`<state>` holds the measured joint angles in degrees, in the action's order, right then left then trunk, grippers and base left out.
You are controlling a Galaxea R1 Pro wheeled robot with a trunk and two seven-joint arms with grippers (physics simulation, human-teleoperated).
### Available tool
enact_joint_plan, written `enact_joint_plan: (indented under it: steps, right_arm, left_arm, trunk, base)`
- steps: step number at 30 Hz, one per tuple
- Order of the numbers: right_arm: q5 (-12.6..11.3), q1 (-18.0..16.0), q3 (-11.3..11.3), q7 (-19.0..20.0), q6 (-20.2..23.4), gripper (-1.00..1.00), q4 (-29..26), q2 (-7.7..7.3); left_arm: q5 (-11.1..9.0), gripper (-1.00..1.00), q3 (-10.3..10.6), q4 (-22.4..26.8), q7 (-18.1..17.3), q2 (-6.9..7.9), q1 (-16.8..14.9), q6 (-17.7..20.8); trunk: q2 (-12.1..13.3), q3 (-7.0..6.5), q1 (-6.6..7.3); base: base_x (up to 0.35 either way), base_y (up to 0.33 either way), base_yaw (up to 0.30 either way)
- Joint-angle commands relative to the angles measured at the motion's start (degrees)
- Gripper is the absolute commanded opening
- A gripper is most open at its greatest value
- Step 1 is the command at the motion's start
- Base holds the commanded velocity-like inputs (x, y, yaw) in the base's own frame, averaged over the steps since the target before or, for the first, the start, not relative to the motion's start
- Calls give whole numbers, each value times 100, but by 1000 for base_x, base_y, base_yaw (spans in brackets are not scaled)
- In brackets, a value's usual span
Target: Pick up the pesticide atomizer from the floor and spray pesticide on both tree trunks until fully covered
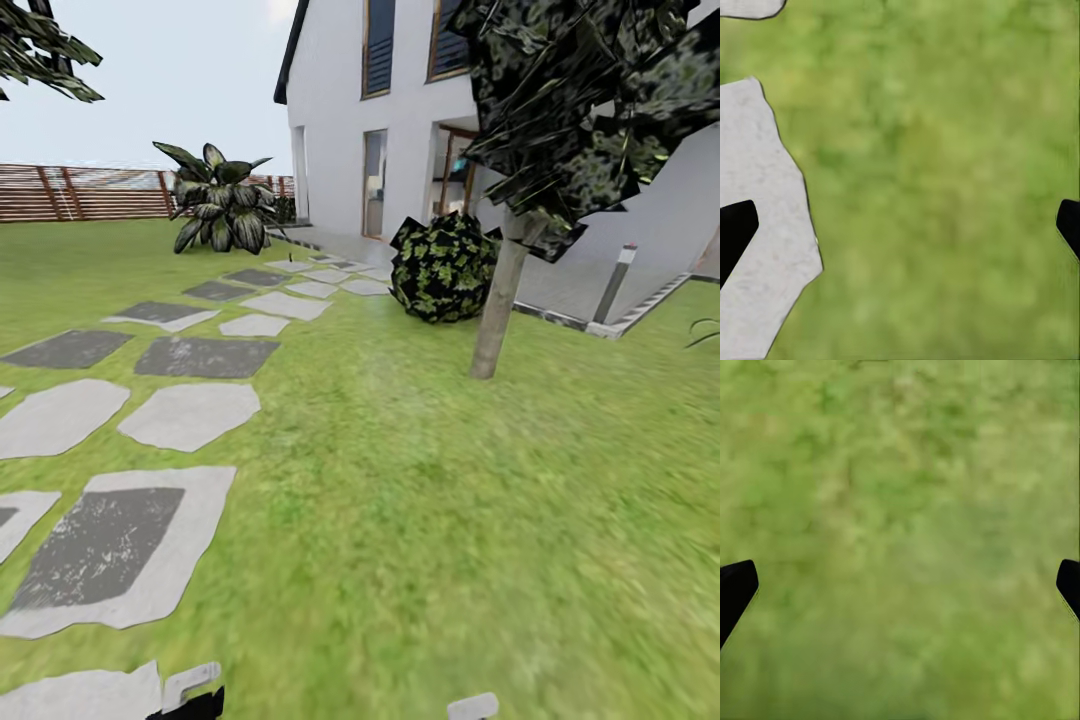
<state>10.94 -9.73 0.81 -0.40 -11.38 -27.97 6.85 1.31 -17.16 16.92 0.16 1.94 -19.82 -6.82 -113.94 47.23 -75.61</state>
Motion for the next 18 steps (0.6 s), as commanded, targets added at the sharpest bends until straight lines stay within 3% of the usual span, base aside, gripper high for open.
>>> enact_joint_plan:
  steps: [1,18]
  right_arm:
    - [31,-3,-3,-4,-14,100,2,0]
    - [31,-3,-4,-4,-14,100,2,0]
  left_arm:
    - [15,100,-16,-7,2,-1,-4,-21]
    - [18,100,-16,-12,2,-1,-4,-22]
  trunk:
    - [-2,5,-3]
    - [-2,5,-3]
  base:
    - [336,95,0]
    - [336,92,0]
